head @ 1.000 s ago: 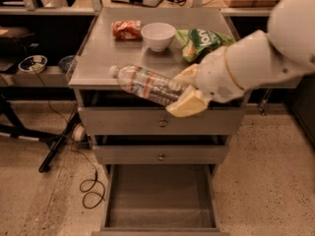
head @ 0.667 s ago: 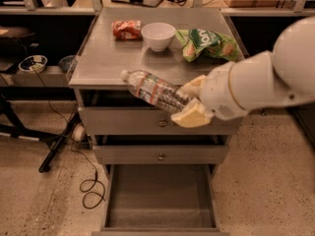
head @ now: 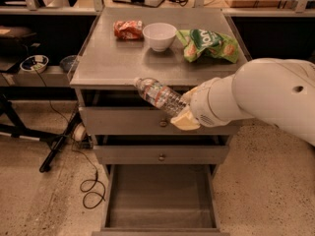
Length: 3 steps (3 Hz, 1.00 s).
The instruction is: Place water bottle into bottom drawer
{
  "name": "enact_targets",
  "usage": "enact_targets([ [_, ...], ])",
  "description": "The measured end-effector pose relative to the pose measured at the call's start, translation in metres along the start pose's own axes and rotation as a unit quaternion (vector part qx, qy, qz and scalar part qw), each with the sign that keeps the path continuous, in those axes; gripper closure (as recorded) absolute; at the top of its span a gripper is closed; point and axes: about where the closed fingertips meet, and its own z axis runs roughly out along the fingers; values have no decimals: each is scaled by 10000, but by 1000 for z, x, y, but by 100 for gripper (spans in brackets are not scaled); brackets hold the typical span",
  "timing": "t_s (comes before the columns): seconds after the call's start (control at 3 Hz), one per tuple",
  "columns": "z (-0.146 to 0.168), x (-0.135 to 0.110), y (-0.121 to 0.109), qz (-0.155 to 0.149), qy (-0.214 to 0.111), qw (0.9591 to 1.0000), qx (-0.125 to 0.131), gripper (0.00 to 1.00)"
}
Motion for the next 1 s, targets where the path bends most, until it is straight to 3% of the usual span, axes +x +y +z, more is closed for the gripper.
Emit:
enact_targets([
  [0.33, 0, 1, 1, 14, 1, 10000, 19, 100],
  [1.0, 19, 31, 20, 523, 146, 9972, 521, 100],
])
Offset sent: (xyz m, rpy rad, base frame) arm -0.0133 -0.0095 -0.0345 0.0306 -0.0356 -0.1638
